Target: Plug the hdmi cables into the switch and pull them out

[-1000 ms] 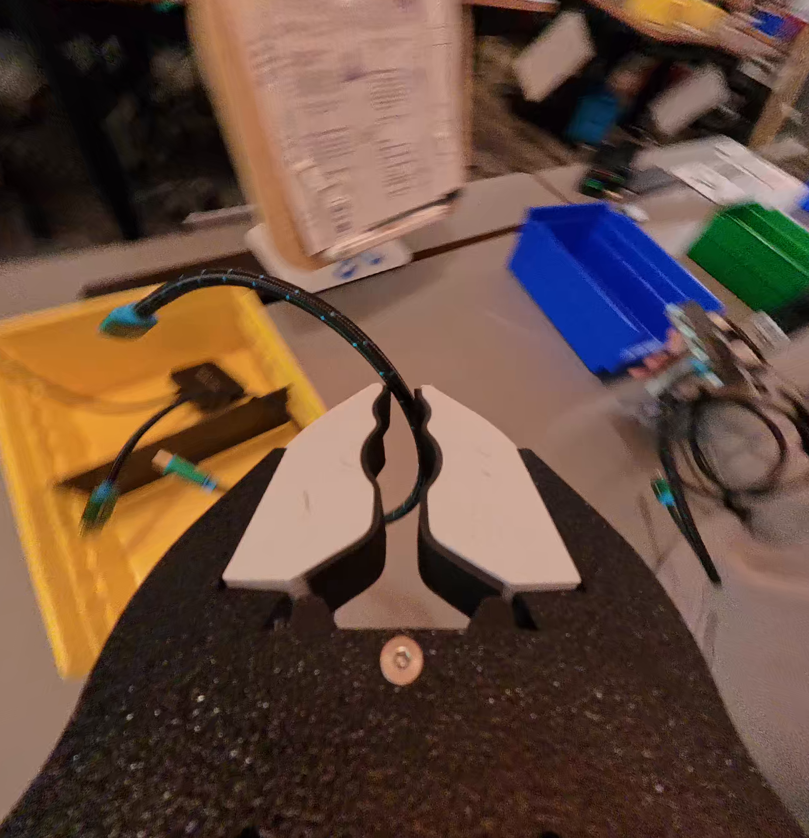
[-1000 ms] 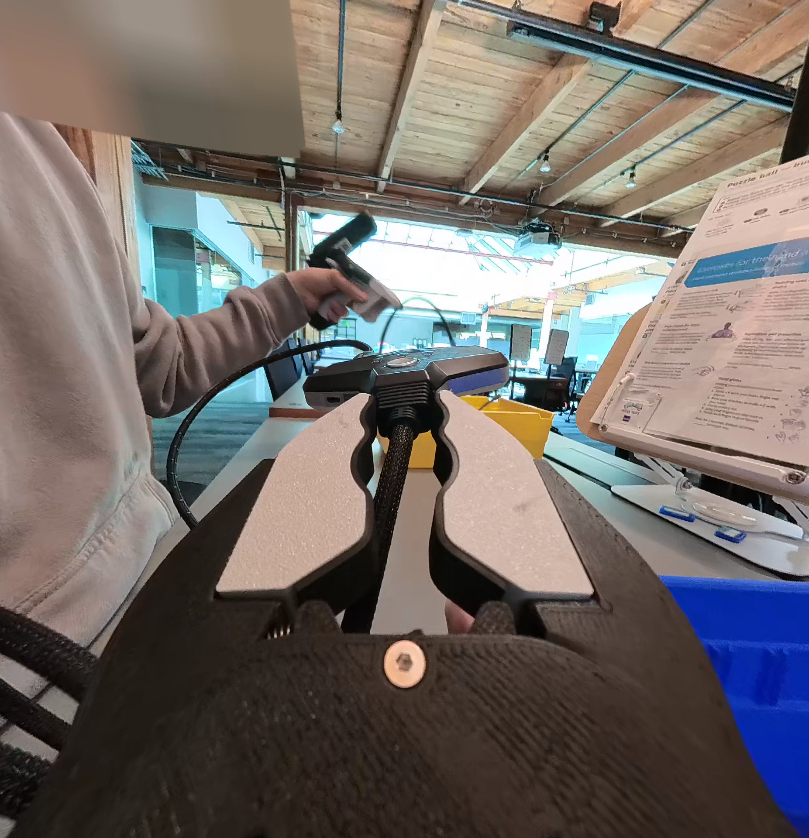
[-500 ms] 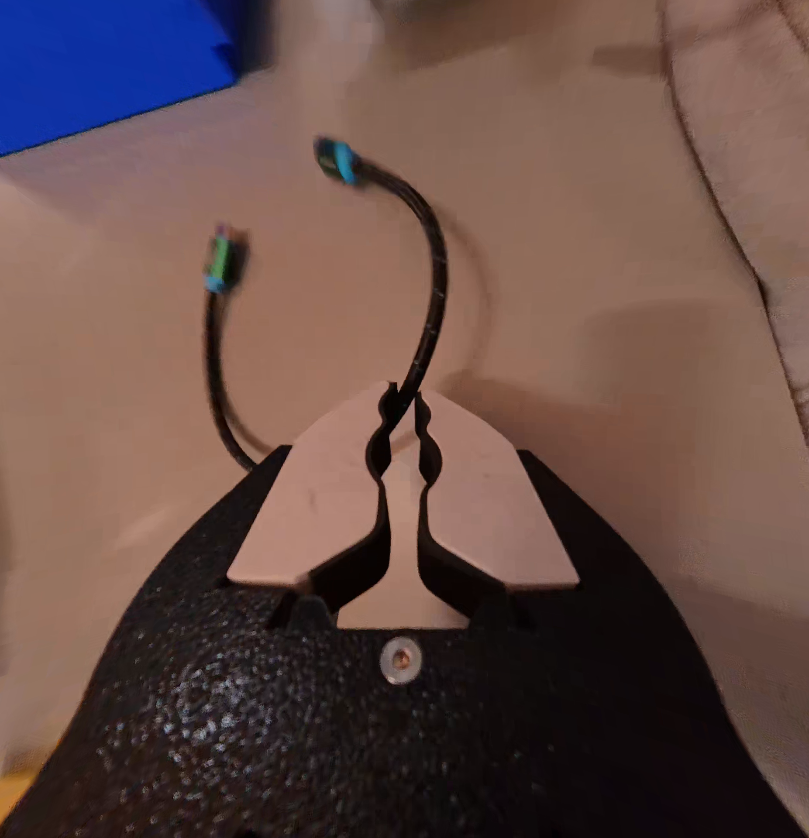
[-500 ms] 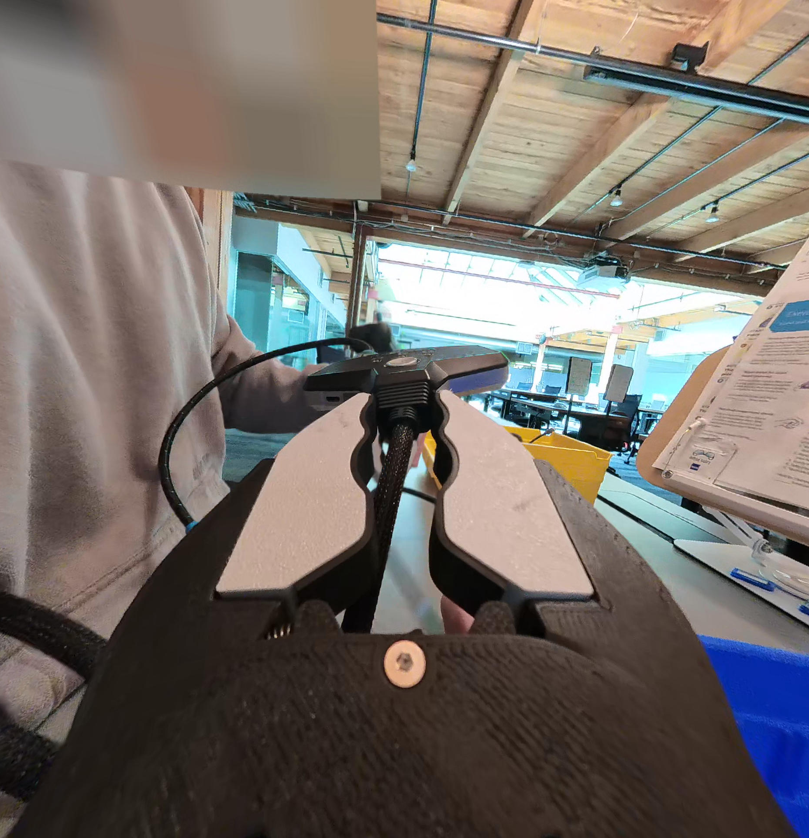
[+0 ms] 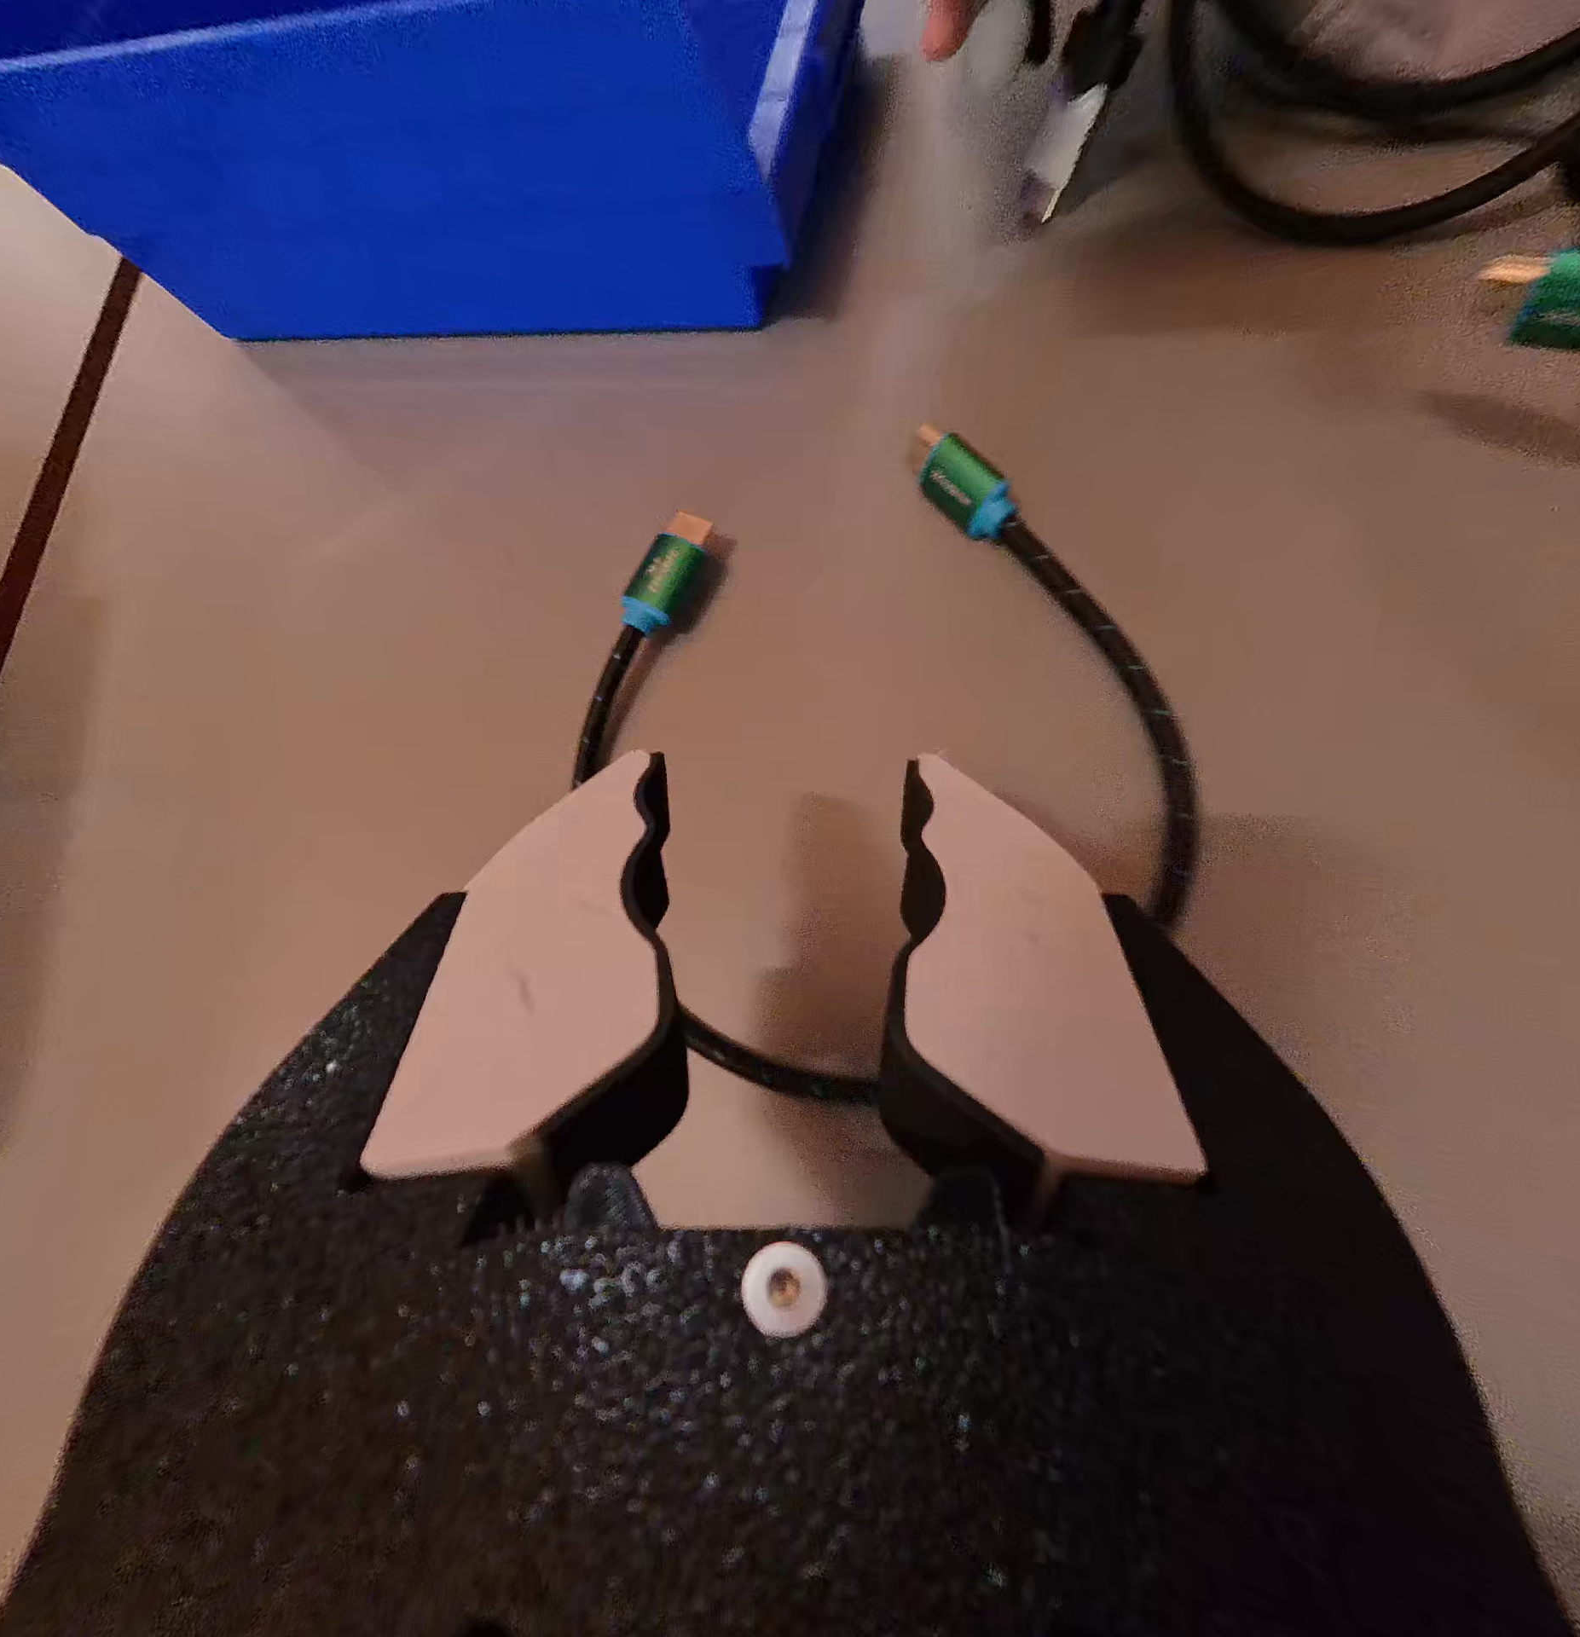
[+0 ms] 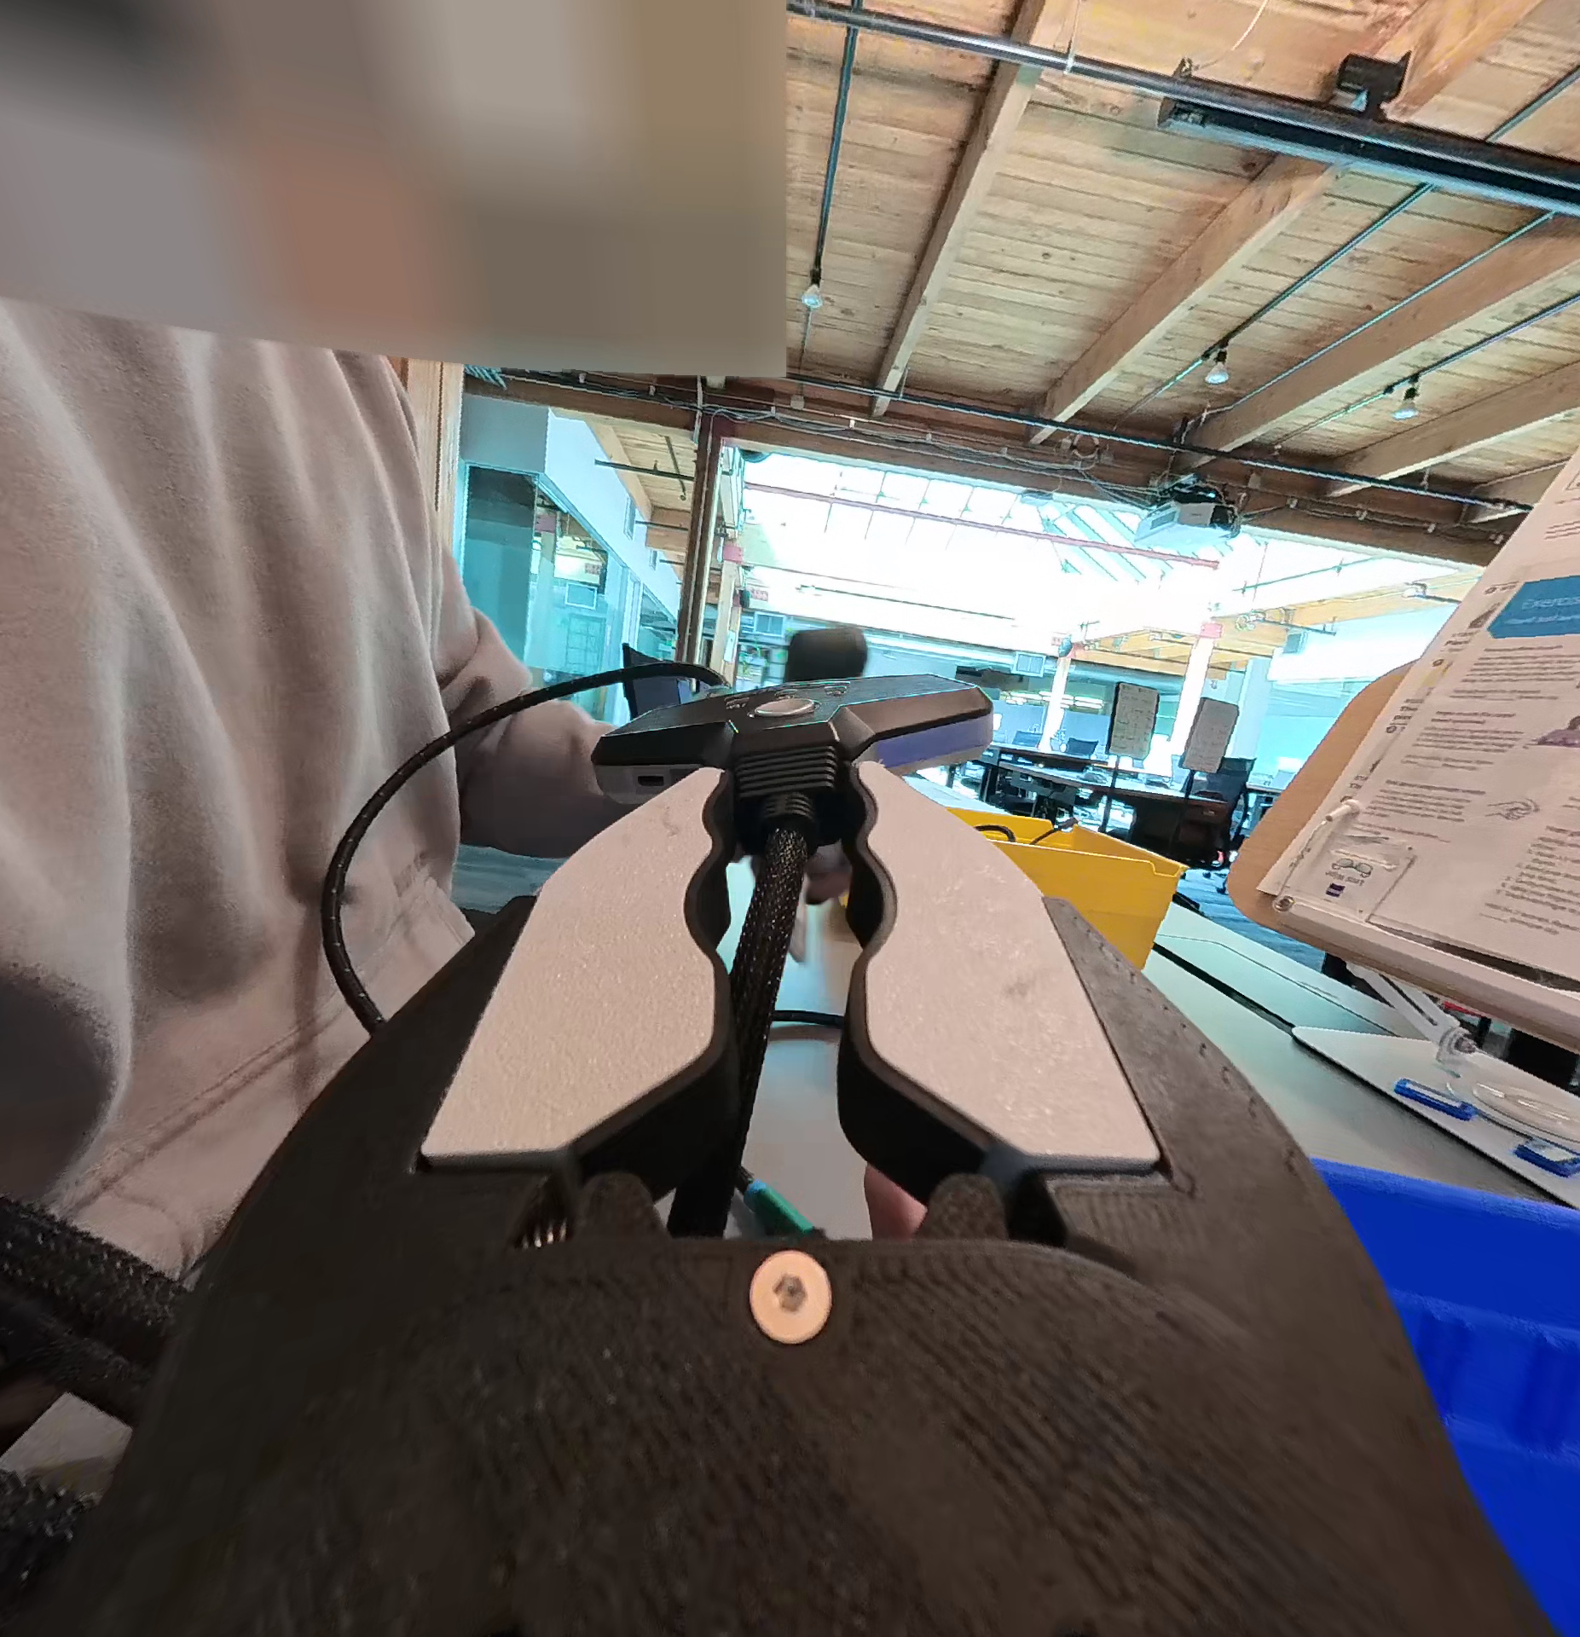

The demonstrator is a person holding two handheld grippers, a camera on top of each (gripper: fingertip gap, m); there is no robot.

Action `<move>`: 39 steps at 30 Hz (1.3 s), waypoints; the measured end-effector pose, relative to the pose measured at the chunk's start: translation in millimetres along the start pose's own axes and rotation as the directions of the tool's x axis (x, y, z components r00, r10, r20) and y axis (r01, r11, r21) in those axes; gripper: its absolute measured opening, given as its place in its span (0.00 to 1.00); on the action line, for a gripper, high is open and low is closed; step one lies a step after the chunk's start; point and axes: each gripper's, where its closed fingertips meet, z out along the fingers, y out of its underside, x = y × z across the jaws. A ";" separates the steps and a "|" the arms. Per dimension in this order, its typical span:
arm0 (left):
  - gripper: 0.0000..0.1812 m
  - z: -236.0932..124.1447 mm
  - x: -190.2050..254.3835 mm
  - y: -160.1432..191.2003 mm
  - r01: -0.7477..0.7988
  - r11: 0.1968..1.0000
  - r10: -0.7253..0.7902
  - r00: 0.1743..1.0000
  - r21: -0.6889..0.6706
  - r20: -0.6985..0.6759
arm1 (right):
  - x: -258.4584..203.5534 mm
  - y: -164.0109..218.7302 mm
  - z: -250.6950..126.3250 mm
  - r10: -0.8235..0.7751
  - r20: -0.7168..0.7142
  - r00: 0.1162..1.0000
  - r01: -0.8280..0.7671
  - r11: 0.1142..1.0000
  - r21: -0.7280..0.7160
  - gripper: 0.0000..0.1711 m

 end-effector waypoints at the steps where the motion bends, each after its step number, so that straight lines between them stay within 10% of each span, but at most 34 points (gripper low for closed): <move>1: 0.28 10.6 -6.7 1.0 -0.008 1.000 0.008 1.000 -0.015 -0.014 | 0.0 0.3 -0.4 0.000 -0.001 1.000 0.000 1.000 -0.002 0.13; 20: 0.12 107.4 -33.4 -1.0 -0.034 0.998 0.015 0.947 -0.053 -0.322 | 17.4 8.8 -9.6 -0.008 -0.109 0.994 0.002 0.998 -0.059 0.13; 30: 0.11 37.2 -60.8 -39.6 0.215 0.967 -0.225 0.972 -0.136 -0.061 | 30.1 13.0 -10.5 0.052 -0.176 0.983 -0.063 0.997 -0.054 0.13; 39: 0.11 -3.3 -29.6 -97.6 0.133 0.948 -0.154 0.987 -0.291 -0.051 | 26.4 25.5 0.3 0.085 -0.147 0.985 -0.097 0.993 -0.074 0.13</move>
